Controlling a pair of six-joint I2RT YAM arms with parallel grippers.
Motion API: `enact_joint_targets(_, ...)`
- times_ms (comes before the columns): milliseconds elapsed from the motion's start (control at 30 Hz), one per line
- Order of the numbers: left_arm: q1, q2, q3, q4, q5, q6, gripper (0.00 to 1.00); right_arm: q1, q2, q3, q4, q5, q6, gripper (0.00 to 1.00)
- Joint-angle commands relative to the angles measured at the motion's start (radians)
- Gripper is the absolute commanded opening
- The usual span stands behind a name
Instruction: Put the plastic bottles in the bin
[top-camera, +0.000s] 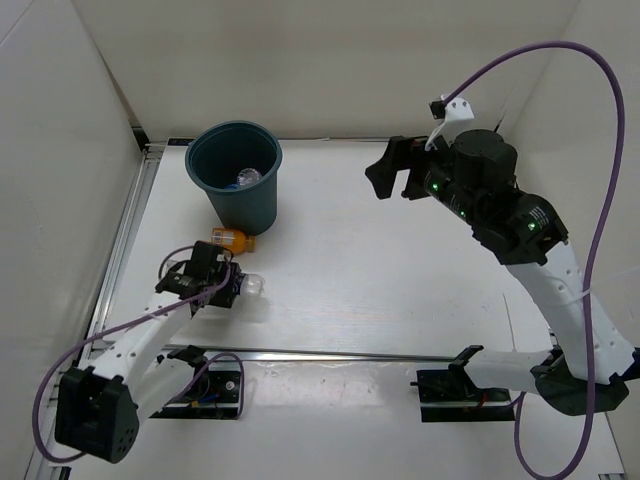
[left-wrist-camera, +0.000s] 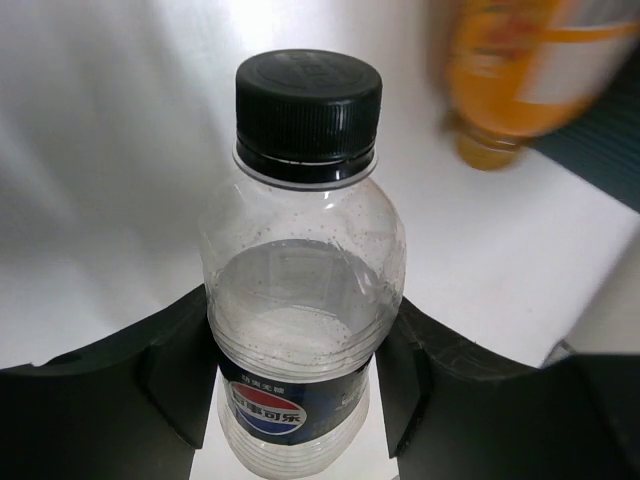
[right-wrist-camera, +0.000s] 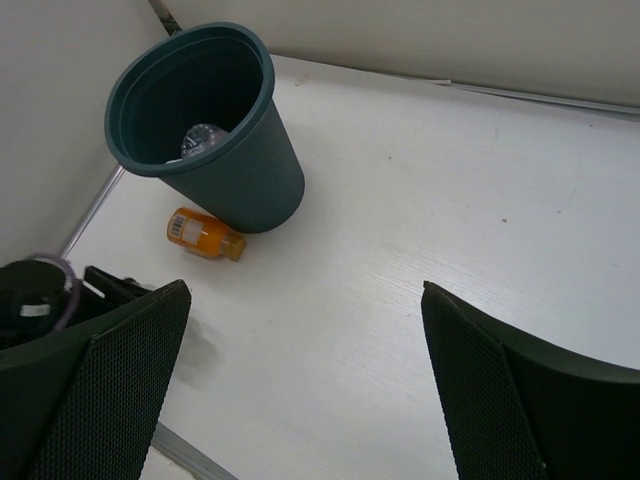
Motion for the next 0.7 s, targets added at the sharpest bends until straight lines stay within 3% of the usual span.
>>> enact_joint_targets(0,0.027,-0.083,0.129,-0.125,-0.112,0.110,0.43,-0.001,0.018,0.011,0.018,0.017,-0.011,0.99)
enact_joint_targets(333,0.094,-0.063,0.662,-0.152,-0.318,0.485,0.40,-0.001,0.040,-0.001,0.039,0.040,-0.034,0.99)
enact_joint_targets(433,0.104,0.020,0.856,-0.101,-0.350,0.585,0.43,-0.001,0.040,-0.023,0.039,0.040,-0.034,0.99)
enact_joint_targets(667,0.113,0.372,1.229,-0.060,-0.373,0.844,0.44,-0.010,0.040,-0.012,0.059,0.017,-0.055,0.99)
